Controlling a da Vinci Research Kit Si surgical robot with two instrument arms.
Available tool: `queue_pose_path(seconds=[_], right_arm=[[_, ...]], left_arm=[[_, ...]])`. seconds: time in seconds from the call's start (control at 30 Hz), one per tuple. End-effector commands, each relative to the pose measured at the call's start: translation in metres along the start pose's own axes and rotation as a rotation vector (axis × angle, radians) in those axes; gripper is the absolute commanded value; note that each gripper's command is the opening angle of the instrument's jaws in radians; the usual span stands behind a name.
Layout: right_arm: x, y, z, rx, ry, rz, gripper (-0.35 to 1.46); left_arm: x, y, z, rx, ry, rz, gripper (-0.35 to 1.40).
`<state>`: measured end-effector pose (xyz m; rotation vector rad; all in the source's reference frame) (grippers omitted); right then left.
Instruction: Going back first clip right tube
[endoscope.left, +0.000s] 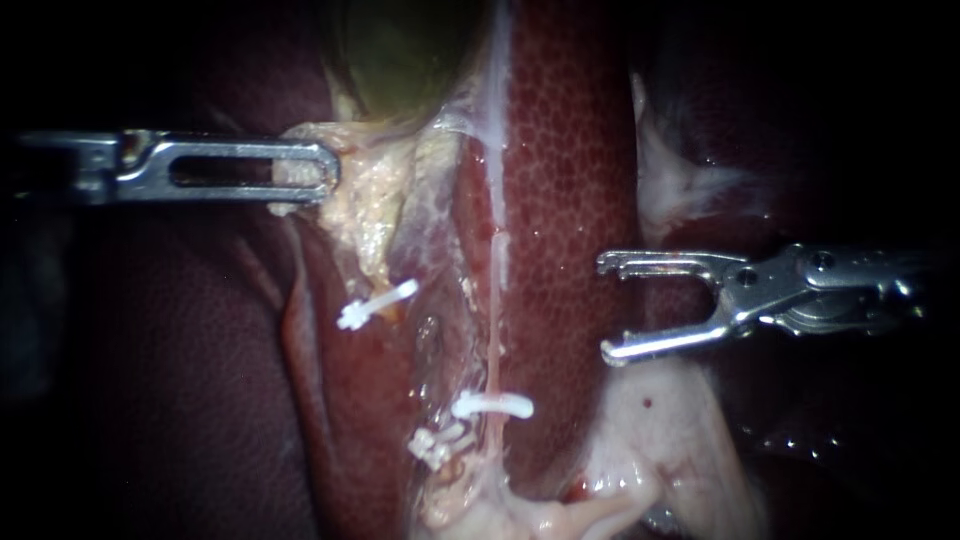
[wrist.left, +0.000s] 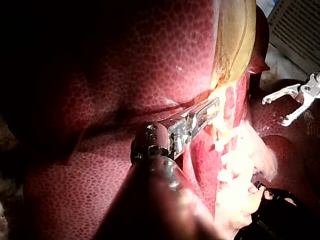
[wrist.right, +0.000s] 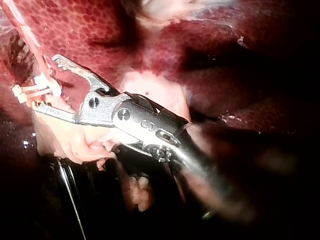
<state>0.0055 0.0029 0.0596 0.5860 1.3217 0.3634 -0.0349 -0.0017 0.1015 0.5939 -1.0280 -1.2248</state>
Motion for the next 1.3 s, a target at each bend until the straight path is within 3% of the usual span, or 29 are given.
queue_pose_path(seconds=[0.03,0.27,0.6,1.3], right_arm=[[0.0000,0.0000,0.0000,0.000,0.000,0.000,0.60],[0.0003,-0.0003,0.0004,0.000,0.003,0.000,0.60],[0.0007,-0.0003,0.0010,-0.002,0.007,0.001,0.60],[0.0011,-0.0004,0.0011,0.004,0.009,0.003,0.60]], left_arm=[[0.0003,0.0001,0.0004,0.000,0.005,0.005,-0.35],[0.0020,0.0006,0.0036,-0.001,0.029,0.011,-0.35],[0.0031,0.0004,0.0065,0.004,0.044,0.011,-0.35],[0.0033,0.0005,0.0069,0.004,0.051,0.014,-0.35]])
